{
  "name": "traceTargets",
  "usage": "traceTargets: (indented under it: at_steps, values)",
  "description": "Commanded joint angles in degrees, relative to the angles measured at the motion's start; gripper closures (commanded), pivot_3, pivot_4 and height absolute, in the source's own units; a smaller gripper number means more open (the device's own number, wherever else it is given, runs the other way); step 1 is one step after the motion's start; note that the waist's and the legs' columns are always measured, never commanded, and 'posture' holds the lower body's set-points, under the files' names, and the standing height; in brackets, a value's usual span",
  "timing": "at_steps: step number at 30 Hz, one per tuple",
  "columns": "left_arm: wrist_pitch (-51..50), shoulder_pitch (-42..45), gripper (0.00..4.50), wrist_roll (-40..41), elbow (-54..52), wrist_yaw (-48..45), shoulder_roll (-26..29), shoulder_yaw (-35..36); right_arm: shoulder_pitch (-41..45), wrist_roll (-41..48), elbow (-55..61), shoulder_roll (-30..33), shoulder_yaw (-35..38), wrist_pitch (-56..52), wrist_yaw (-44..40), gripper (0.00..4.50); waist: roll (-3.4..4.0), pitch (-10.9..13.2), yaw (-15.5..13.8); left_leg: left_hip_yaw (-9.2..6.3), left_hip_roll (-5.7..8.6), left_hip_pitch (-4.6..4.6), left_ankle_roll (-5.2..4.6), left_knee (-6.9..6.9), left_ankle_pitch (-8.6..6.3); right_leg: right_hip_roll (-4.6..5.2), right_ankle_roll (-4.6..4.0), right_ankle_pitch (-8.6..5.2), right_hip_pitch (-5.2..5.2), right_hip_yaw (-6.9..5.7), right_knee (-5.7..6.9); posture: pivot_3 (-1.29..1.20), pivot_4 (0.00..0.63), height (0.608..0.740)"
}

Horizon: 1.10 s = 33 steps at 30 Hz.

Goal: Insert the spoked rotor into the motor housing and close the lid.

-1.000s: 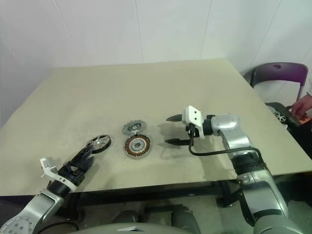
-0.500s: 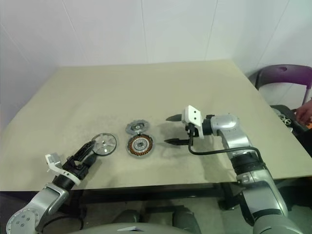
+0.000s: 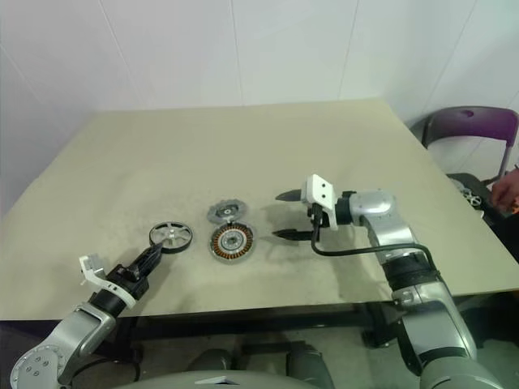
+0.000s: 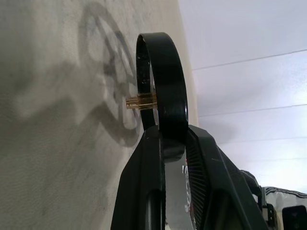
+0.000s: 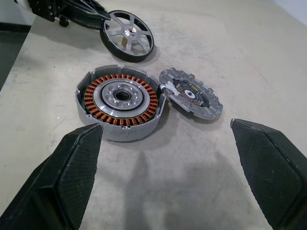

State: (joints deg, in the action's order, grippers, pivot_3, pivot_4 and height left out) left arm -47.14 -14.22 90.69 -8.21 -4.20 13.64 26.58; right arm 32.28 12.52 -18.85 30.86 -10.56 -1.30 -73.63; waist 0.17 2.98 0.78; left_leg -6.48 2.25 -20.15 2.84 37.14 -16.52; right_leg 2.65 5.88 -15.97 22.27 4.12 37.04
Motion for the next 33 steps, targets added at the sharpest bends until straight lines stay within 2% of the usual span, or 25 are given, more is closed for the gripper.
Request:
traceTargets:
  at_steps: [1,13,20,28,33]
  values:
    - [-0.09,-0.26,4.16,-0.86,-2.09,-2.11,0.96,-0.37,1.59,0.32,0.29,-0.43,0.99,0.51,0.36,0.00,0.00,0.00,0.01,0.01,0.00,-0.01,0.00,0.00,0.00,0.00,0.00,0.00,0.01,0.00,-0.01,0.00,0.000,0.740]
    - [-2.47,1.86,4.17,7.55,-11.23,-5.91,4.12,-3.81,1.67,-0.08,-0.36,-0.57,1.21,0.97,0.81,0.00,-0.07,0.04,-0.05,0.01,0.00,-0.11,0.00,0.00,0.00,0.01,0.00,0.00,0.07,-0.02,-0.04,0.00,0.000,0.740]
    - [-4.55,6.01,4.17,6.49,-6.66,-8.24,7.40,-7.38,1.33,0.09,0.51,-0.24,1.50,0.50,1.36,0.00,-0.06,0.04,0.00,0.01,0.00,-0.11,0.00,-0.01,0.00,-0.01,0.00,0.00,0.07,-0.02,-0.04,0.00,0.000,0.740]
    - [-5.79,14.42,4.17,5.40,-0.56,-6.04,6.51,-11.76,1.01,0.29,1.89,0.29,1.85,-0.42,1.87,0.00,-0.08,0.04,-0.03,0.00,0.02,-0.14,0.01,0.00,0.00,0.00,0.01,0.01,0.09,-0.05,-0.05,0.00,0.000,0.740]
    - [-7.56,15.87,4.17,5.40,0.56,-4.64,6.34,-13.71,0.75,0.23,2.40,0.54,1.88,-0.69,2.24,0.00,-0.08,0.04,0.03,-0.04,0.01,-0.15,0.00,-0.03,0.00,0.00,0.03,0.02,0.13,-0.01,-0.05,0.00,0.000,0.740]
